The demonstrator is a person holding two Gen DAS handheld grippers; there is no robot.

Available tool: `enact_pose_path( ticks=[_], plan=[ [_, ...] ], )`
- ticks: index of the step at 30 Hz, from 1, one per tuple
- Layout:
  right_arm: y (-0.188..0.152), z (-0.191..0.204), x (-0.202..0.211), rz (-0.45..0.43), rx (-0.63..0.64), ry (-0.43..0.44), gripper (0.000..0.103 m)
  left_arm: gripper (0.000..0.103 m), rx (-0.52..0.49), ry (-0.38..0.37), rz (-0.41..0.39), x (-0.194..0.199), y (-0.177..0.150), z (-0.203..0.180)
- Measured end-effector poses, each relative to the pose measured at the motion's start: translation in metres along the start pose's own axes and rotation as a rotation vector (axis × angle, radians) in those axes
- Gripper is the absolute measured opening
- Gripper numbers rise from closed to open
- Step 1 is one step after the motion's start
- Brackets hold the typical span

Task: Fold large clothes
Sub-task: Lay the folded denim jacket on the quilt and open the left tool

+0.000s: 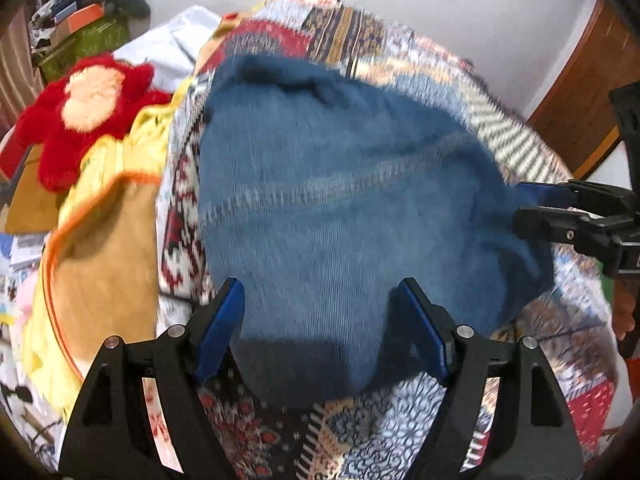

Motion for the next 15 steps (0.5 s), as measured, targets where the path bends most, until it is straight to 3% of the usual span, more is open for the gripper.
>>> enact_pose_path(
  ticks=[4,9,15],
  plan=[
    [-0.026,-0.018,0.000,0.017,-0.040,-0.037,0.060,0.079,0.021,0.009,0.007,0.006,-0.020,-0.004],
    [-0.048,-0.024,0.033,-0.027,-0.047,-0.072,0.060,0.079,0.050,0.046,-0.004,0.027,-0.035,-0.003],
    [-0.057,0.004,0.099,-0.178,0.015,-0.058,0.060,0.079,0.046,0.103,-0.166,0.100,-0.025,-0.016]
  ],
)
Point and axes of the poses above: each gripper's, at about its wrist camera, not at the fingertips, and x roughly against the way its jaws point, z to its left, y to its top, the point moved 5 cm from there along -x, roughly the way its jaws point, and after that the axes turned 12 degrees about -x, right-handed, at the moved point
